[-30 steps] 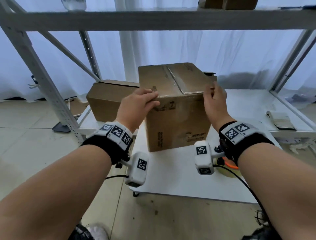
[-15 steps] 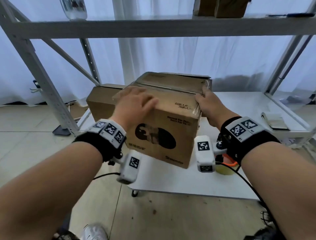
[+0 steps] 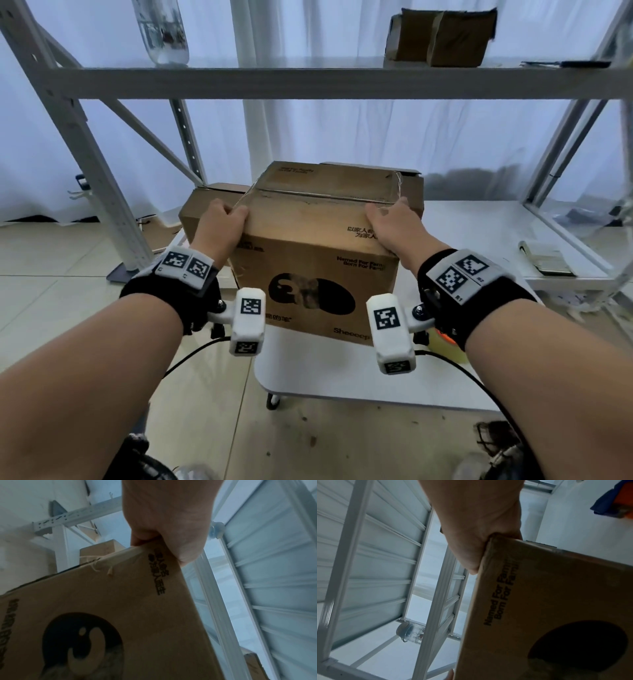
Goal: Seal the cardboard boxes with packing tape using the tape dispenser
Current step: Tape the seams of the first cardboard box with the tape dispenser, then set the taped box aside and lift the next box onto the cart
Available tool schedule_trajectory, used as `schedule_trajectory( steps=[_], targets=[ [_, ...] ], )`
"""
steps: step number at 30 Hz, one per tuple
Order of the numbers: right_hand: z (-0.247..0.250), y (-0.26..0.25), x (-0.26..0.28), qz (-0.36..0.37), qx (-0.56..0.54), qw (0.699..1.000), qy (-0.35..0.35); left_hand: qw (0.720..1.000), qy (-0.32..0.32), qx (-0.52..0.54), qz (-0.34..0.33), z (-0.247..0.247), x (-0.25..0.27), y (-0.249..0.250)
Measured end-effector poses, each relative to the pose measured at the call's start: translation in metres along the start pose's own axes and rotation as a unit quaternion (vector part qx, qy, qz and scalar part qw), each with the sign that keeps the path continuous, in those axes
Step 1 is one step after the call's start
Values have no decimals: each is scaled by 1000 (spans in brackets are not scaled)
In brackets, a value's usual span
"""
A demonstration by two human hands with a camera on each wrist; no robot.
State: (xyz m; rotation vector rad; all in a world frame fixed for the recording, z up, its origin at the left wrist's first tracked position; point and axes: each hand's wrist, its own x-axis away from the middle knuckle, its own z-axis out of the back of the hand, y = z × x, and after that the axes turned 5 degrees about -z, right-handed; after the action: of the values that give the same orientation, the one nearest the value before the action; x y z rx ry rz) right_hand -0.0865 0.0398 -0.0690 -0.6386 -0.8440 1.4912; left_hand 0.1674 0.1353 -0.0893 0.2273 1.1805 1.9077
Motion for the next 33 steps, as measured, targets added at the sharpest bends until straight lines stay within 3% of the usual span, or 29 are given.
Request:
schedule_trajectory(
  steps=[9, 13, 19, 22, 33],
  targets=[
    [-59, -47, -4, 112, -15, 993, -41, 993, 121, 4, -3, 58, 9, -38],
    [-103, -69, -2, 143, -32, 985, -92, 987, 149, -59, 18, 94, 16, -64],
    [-151, -92, 0, 170, -68, 977, -111, 974, 190, -102, 74, 124, 9, -84],
    [-167, -101, -1, 161, -96, 975, -121, 965, 217, -127, 68, 139, -5, -82],
    [-227, -94, -21, 129, -92, 969, -189, 956, 178, -218, 80, 153, -32, -126]
  ],
)
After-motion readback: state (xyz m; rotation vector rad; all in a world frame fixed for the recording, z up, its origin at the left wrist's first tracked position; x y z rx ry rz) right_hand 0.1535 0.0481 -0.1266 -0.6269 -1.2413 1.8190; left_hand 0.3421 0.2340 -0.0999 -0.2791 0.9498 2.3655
